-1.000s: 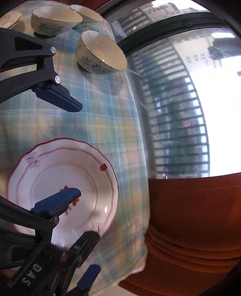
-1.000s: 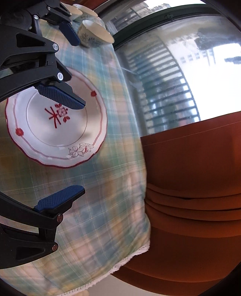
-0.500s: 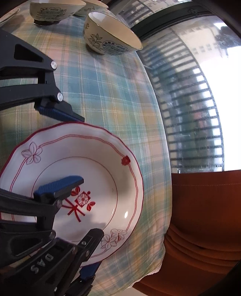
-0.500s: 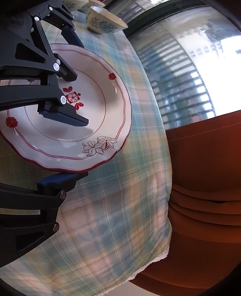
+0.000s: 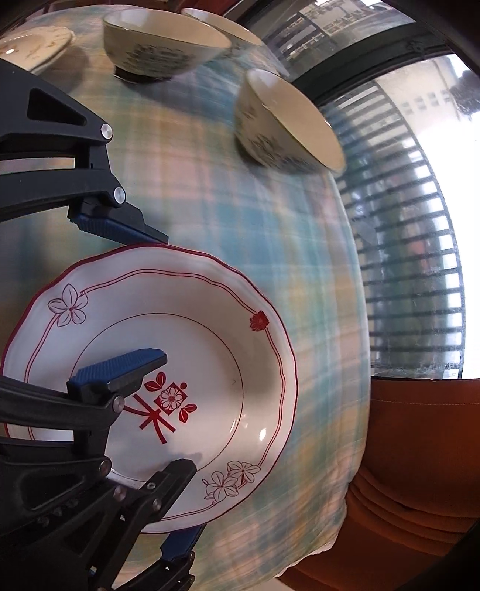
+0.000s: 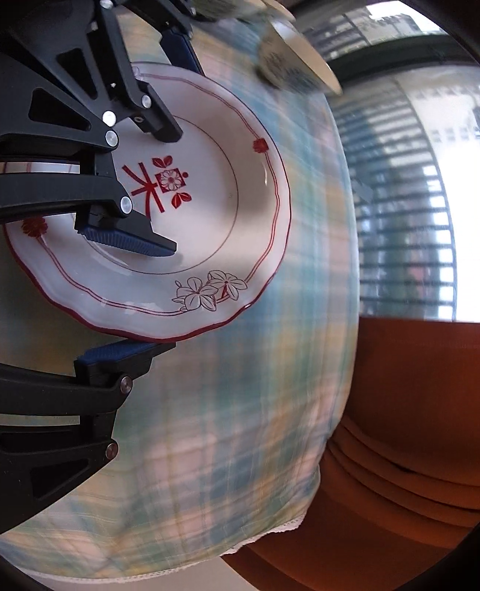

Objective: Organize plates and bowls
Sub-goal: 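Grasp the rim of the red-rimmed white dish with the right gripper, then carry the red-rimmed dish over the yellow-flower plate stack and lower it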

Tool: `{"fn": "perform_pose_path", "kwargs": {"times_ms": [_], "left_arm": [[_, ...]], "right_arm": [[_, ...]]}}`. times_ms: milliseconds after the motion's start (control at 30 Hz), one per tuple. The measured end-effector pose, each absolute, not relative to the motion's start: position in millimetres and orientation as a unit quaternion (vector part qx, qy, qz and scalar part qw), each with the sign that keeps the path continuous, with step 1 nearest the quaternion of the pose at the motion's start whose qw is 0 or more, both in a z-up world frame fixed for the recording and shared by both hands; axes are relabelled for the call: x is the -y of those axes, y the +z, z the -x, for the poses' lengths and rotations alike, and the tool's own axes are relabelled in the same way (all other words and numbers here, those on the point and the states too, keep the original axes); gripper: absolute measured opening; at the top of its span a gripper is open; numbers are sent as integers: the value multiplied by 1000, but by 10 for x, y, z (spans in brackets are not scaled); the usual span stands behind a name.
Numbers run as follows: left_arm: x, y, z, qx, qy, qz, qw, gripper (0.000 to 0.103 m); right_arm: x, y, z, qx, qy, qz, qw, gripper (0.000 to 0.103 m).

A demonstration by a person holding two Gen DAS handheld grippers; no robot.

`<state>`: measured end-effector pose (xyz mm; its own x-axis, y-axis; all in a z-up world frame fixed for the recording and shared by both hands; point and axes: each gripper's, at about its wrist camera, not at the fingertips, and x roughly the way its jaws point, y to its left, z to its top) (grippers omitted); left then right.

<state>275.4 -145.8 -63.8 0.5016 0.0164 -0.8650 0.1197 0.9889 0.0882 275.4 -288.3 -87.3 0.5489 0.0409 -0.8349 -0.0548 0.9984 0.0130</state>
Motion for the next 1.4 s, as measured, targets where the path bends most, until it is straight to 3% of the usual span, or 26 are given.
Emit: {"fn": "perform_pose_path", "kwargs": {"times_ms": [667, 900, 1400], "left_arm": [[995, -586, -1815, -507, -59, -66, 857, 57], [1050, -617, -1811, -494, -62, -77, 864, 63], [1026, -484, -1717, -478, -65, -56, 874, 62]], "right_arm": [[2410, -791, -1696, -496, 48, 5, 867, 49], [2419, -834, -1710, -486, 39, 4, 873, 49], [2381, -730, -1688, -466, 7, 24, 884, 46]]}}
